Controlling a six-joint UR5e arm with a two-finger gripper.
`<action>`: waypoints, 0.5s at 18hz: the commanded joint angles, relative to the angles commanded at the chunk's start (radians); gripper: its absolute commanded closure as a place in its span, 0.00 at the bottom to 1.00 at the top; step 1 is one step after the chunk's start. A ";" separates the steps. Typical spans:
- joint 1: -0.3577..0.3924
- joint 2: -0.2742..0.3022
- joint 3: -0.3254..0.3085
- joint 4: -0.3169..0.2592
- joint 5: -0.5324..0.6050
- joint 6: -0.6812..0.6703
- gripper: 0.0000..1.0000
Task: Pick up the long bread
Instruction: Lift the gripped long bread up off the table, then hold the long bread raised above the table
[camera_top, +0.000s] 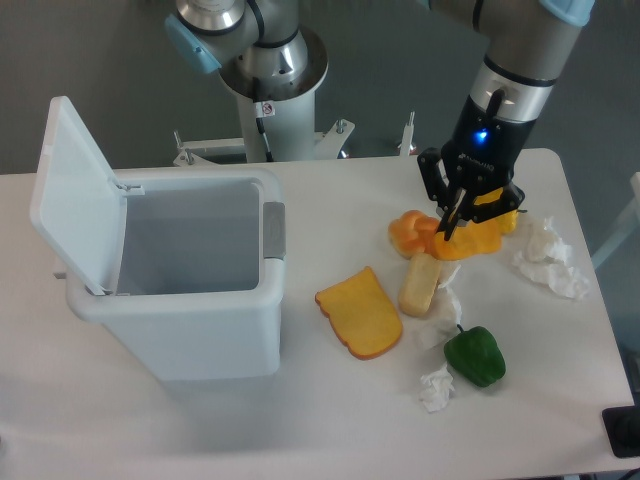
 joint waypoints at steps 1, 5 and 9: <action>-0.002 0.000 0.000 0.002 -0.005 -0.001 0.94; -0.006 0.000 0.000 0.002 -0.008 -0.001 0.94; -0.009 0.000 -0.005 0.002 -0.008 -0.001 0.94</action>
